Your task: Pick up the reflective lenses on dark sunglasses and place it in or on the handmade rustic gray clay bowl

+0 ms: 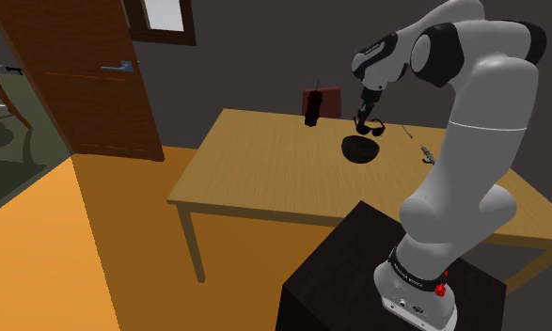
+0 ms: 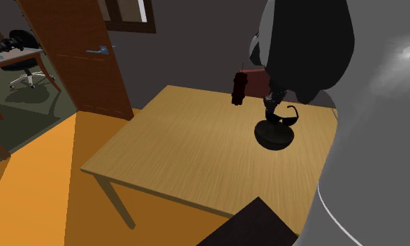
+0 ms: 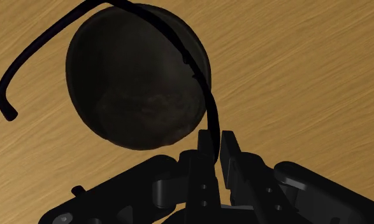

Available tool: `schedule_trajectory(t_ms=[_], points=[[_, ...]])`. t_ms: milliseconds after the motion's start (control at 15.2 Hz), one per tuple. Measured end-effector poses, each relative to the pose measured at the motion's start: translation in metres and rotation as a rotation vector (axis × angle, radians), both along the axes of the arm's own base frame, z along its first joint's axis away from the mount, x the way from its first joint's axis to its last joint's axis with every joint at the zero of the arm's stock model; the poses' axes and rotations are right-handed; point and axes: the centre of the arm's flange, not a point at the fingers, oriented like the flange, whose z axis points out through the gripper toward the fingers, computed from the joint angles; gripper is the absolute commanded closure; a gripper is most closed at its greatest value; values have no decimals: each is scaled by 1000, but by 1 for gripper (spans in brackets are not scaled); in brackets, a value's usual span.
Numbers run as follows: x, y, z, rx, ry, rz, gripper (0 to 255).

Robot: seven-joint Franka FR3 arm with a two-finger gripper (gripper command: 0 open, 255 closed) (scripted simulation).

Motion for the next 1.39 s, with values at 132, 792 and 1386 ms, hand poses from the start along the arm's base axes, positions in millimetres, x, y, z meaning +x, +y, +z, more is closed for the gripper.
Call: schedule_trajectory(t_ms=[132,792,1386], points=[[0,-1,-10,0,0,0,255],[-2,-2,-63,0,0,1,255],[0,-2,-92,0,-1,1,255]])
